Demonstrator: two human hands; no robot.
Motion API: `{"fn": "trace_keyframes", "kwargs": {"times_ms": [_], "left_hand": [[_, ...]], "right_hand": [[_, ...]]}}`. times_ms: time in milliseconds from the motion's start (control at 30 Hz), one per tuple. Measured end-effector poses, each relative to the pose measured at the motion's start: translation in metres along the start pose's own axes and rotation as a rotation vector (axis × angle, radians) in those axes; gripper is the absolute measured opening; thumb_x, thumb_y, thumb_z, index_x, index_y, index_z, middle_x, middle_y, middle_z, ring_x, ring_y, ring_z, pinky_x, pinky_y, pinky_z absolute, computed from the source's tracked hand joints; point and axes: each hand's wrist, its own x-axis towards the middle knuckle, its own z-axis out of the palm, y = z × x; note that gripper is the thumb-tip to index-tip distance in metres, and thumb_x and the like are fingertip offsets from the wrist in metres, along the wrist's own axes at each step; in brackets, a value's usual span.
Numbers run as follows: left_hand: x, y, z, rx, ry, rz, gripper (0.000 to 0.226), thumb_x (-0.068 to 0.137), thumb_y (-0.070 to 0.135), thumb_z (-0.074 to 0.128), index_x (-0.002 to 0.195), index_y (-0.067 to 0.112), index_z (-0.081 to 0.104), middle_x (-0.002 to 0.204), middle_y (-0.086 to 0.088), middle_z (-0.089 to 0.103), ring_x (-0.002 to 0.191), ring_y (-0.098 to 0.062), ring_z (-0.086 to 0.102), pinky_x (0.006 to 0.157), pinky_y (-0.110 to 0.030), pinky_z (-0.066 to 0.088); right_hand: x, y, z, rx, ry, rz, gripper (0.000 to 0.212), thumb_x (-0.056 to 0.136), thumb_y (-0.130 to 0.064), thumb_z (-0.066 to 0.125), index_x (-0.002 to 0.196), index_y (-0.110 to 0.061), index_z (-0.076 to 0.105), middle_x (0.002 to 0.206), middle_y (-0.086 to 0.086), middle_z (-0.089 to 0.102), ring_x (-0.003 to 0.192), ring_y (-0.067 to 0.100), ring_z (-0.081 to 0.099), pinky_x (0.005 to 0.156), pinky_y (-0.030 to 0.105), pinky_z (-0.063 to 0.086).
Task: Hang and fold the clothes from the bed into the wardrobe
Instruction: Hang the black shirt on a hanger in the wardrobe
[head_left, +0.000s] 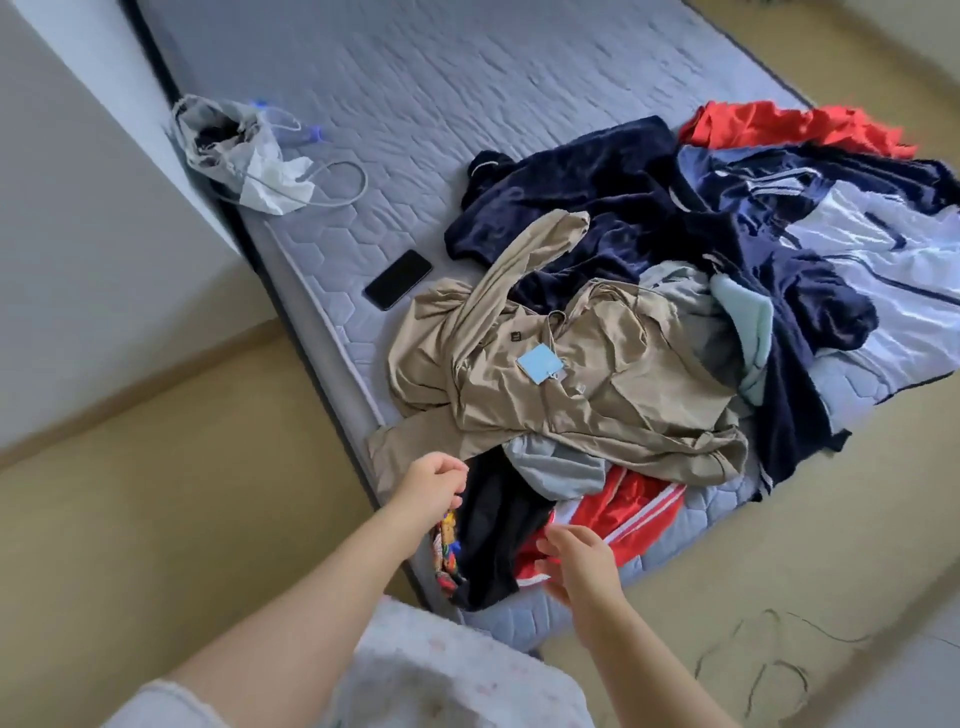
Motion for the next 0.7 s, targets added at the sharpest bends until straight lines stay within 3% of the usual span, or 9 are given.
{"fn": "trace_keyframes", "kwargs": {"times_ms": [67,167,267,333,433,533,633,700], "left_hand": [[0.017,-0.013,0.023,-0.049,0.067,-0.078,0.021,0.09,0.002,0.043,0.079,0.015,0.055,0.069,0.0,0.053,0.054,-0.011,0.046,0.036,-0.011,0.033],[0.04,-0.043,0.057,-0.073,0.131,-0.194,0.027,0.089,0.0,0.043,0.07,0.017,0.052,0.065,-0.004,0.05,0.052,-0.015,0.045,0.042,-0.016,0.034],[0.06,-0.077,0.088,0.038,0.169,-0.247,0.024,0.086,0.008,0.05,0.07,0.024,0.056,0.085,-0.006,0.061,0.079,-0.026,0.059,0.07,-0.028,0.048],[0.075,-0.091,0.106,0.117,0.206,-0.254,0.022,0.085,0.01,0.054,0.071,0.028,0.056,0.104,-0.007,0.063,0.098,-0.026,0.059,0.089,-0.032,0.047],[0.094,-0.105,0.128,0.281,0.195,-0.26,0.011,0.085,0.02,0.056,0.094,0.025,0.061,0.118,-0.003,0.057,0.103,-0.023,0.057,0.08,-0.026,0.042],[0.116,-0.129,0.15,0.381,0.154,-0.308,0.045,0.083,0.035,0.061,0.125,0.023,0.047,0.133,-0.004,0.042,0.111,-0.025,0.051,0.08,-0.029,0.04],[0.125,-0.148,0.165,0.553,0.078,-0.335,0.077,0.079,0.056,0.06,0.14,0.026,0.025,0.146,-0.001,0.021,0.127,-0.028,0.035,0.092,-0.039,0.038],[0.124,-0.161,0.171,0.752,0.038,-0.283,0.083,0.082,0.056,0.057,0.144,0.025,0.013,0.15,-0.001,0.01,0.129,-0.029,0.03,0.093,-0.04,0.038]], "right_hand": [[0.025,-0.007,-0.013,-0.093,-0.044,0.015,0.014,0.092,-0.005,0.048,0.083,-0.012,0.056,0.079,0.004,0.058,0.061,0.016,0.052,0.055,0.025,0.041],[0.059,-0.005,-0.023,-0.219,-0.096,0.059,0.013,0.091,-0.004,0.047,0.084,-0.009,0.057,0.077,0.005,0.057,0.063,0.017,0.051,0.058,0.027,0.04],[0.094,-0.003,-0.026,-0.297,-0.143,0.082,0.018,0.09,-0.005,0.047,0.078,-0.014,0.057,0.08,0.005,0.06,0.069,0.018,0.053,0.064,0.029,0.04],[0.117,-0.002,-0.021,-0.307,-0.168,0.1,0.019,0.091,-0.007,0.046,0.079,-0.017,0.056,0.08,0.003,0.06,0.067,0.016,0.054,0.061,0.027,0.041],[0.142,0.006,-0.018,-0.275,-0.179,0.154,0.016,0.092,-0.008,0.046,0.081,-0.016,0.056,0.077,0.0,0.059,0.062,0.013,0.054,0.057,0.025,0.041],[0.166,0.029,-0.027,-0.301,-0.173,0.205,0.013,0.092,-0.01,0.047,0.084,-0.015,0.056,0.078,0.0,0.061,0.064,0.013,0.056,0.059,0.024,0.043],[0.186,0.048,-0.037,-0.281,-0.131,0.258,0.012,0.093,-0.01,0.047,0.086,-0.014,0.057,0.077,0.0,0.06,0.064,0.013,0.056,0.059,0.023,0.046],[0.192,0.056,-0.04,-0.236,-0.118,0.294,0.013,0.093,-0.012,0.047,0.084,-0.015,0.056,0.076,0.001,0.059,0.063,0.014,0.055,0.06,0.023,0.045]]}}
